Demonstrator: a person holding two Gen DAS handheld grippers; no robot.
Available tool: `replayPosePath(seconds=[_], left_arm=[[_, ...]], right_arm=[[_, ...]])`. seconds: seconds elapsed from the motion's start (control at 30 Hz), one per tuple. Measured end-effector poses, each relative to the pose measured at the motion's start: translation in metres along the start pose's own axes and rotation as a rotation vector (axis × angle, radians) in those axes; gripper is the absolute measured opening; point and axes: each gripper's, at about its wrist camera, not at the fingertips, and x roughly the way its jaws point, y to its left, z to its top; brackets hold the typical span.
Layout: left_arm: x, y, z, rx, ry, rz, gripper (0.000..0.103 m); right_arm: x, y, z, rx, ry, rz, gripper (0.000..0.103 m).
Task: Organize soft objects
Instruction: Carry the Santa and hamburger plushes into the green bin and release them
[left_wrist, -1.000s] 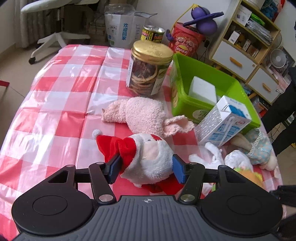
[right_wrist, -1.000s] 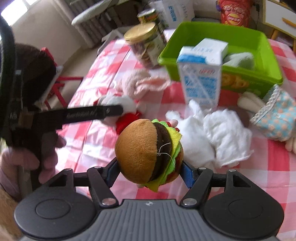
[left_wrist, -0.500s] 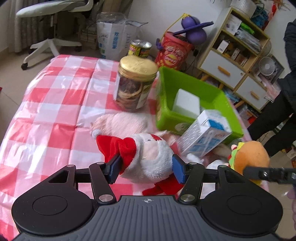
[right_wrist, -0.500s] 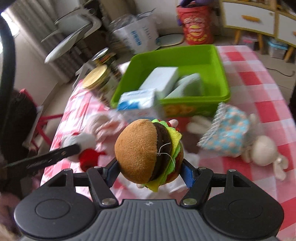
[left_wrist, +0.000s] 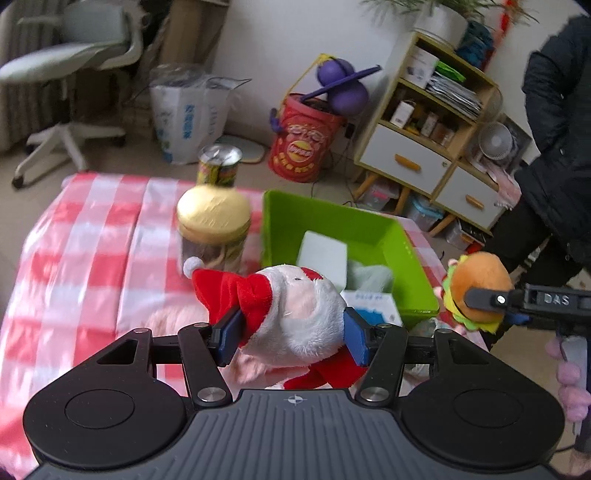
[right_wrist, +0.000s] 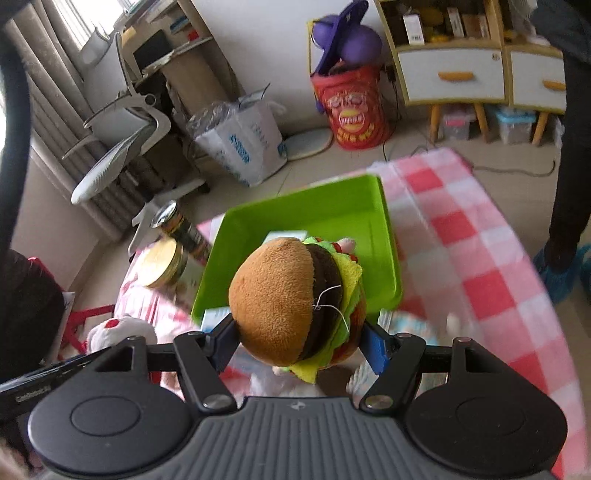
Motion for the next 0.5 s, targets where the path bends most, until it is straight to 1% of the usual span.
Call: replayPosePath(seconds=[0.13, 0.23, 0.3, 0.4, 0.5], left_arm=[[0.015, -0.016, 0.024, 0.074, 0.004, -0.021, 0.057], [0.036, -0.027, 0.042, 0.131, 0.02, -0.028, 0.057], [0.053, -0.033, 0.053, 0.17, 0.041, -0.015, 0.057], [0.083, -0.043, 0.068, 0.241, 0.058, 0.023, 0.058], [0.11, -0.044, 0.078, 0.262, 0.067, 0.053, 0.058]], right_arm=[[0.014, -0.002, 0.019, -0.014, -0.033, -0.014, 0.045], [0.03, -0.002, 0.031, -0.025, -0.058, -0.003, 0.045], [0.047, -0.001, 0.04, -0.029, -0.05, 0.002, 0.045], [0.072, 0.0, 0.051, -0.053, -0.031, -0.003, 0.046], [0.096, 0.0, 0.058, -0.08, -0.017, -0.028, 0.046]])
